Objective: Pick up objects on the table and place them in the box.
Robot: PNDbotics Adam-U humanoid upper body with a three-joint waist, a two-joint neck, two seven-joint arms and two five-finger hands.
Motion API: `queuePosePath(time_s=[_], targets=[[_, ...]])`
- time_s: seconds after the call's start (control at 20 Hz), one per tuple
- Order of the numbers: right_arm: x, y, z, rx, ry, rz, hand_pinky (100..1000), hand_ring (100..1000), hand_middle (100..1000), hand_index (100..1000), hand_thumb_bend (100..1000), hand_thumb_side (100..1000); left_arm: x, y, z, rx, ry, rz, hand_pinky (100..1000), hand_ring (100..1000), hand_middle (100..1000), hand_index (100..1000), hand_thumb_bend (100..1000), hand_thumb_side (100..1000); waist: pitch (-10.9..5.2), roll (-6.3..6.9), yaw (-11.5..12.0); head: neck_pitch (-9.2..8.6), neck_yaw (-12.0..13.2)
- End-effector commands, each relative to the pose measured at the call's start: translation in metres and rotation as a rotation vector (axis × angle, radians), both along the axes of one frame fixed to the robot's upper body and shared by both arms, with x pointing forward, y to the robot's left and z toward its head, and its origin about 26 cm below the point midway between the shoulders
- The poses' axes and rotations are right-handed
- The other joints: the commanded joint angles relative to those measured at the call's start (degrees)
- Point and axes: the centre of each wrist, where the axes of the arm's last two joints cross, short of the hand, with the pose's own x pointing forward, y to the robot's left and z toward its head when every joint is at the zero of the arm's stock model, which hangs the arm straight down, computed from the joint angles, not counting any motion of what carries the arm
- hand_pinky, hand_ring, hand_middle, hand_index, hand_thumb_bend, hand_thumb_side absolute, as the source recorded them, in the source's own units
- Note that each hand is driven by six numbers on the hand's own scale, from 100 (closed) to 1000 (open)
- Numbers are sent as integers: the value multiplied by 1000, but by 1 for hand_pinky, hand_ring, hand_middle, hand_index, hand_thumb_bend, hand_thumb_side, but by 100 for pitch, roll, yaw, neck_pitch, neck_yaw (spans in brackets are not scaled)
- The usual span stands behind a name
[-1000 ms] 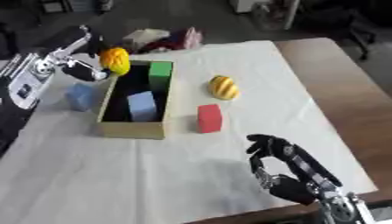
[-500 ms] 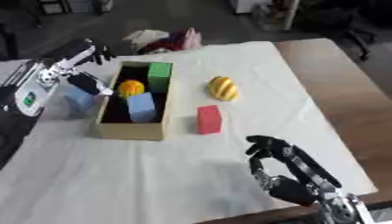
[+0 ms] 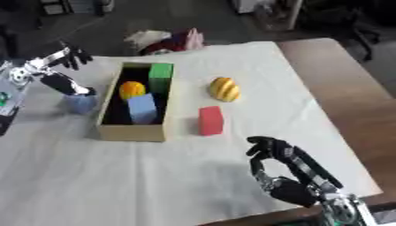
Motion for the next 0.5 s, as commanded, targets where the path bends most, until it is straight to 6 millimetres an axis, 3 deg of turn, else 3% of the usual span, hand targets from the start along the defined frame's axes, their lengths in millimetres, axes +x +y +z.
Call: queuePosePath(time_s=[0.05, 0.35, 0.5], targets=[[1, -1, 6, -2, -23, 2, 769, 657, 667, 881, 100, 443, -1, 16, 18, 3, 6, 51, 705, 649, 683, 825, 658, 264, -101, -4, 3, -54, -17], [1, -1, 6, 2, -22, 3, 769, 657, 667, 881, 100, 444, 0, 19, -9, 3, 69, 137, 701, 650, 686, 839, 701, 297, -88, -39, -23, -58, -18], [1, -1, 6, 3, -21, 6, 769, 657, 667, 881, 100, 444, 0, 19, -16, 3, 58, 173, 693, 640, 675, 834, 676, 270, -83, -44, -25, -60, -11]])
